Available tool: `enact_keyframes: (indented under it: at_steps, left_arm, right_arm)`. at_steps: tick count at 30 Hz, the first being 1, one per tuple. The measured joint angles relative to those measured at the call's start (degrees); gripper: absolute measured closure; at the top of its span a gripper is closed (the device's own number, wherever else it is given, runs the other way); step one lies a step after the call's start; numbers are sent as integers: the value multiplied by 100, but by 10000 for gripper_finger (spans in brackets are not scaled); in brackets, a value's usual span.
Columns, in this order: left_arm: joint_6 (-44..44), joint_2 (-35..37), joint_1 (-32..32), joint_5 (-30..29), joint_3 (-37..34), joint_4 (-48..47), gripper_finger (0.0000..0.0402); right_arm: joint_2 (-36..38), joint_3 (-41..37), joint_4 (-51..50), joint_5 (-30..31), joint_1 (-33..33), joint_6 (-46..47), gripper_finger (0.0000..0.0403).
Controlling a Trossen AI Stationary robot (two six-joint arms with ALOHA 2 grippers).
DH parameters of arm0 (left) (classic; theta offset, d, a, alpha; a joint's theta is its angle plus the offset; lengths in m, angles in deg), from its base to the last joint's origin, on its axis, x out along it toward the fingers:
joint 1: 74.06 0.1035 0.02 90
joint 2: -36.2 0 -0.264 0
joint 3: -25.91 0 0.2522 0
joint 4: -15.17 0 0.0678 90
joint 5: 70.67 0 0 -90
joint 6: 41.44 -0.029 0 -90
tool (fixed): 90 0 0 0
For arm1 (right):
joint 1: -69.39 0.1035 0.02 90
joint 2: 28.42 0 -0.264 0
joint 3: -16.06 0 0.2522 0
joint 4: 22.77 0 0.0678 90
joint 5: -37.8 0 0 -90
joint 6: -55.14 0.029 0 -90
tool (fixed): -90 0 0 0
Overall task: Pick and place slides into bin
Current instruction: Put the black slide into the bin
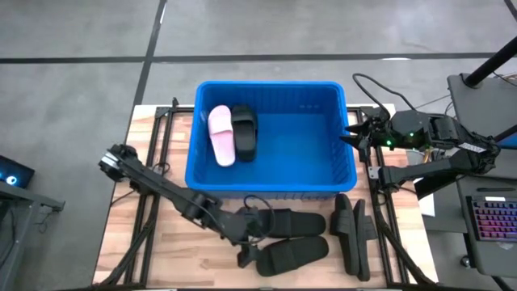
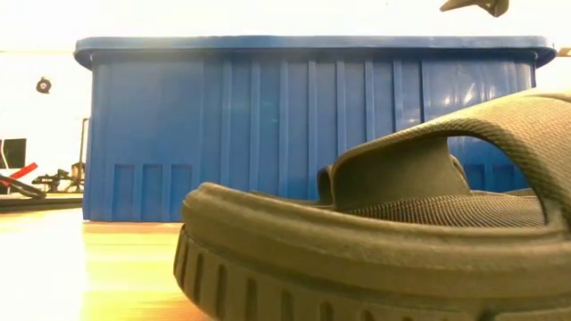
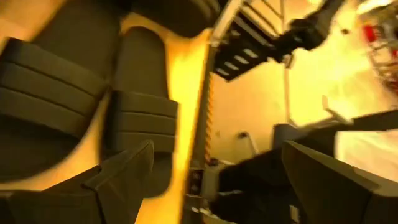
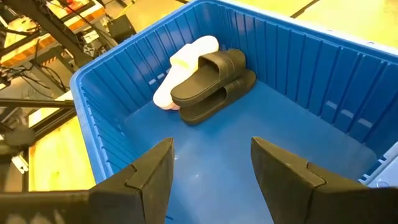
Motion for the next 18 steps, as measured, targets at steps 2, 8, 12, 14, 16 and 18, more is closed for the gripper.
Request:
enact_keyframes:
  at_steps: [2,8,12,14,16,18]
  left_arm:
    - [51,-162,0,-161,-58,-3,61]
    - [53,-657,56,-645,-180,74,61]
    - [286,-704,146,-731,-469,732,61]
    - [570,-685,198,-732,-518,841,61]
    - [725,-682,220,-718,-524,868,61]
    - [867,-682,223,-683,-521,948,61]
  right_arm:
    - [1,0,23,0,0,3,199]
    - [1,0,25,-76,0,4,199]
    - [-4,0,57,-401,1,-4,199]
    - [-4,0,57,-435,0,-4,199]
    - [2,0,55,-431,0,-18,199]
    - [2,0,55,-430,0,-105,199]
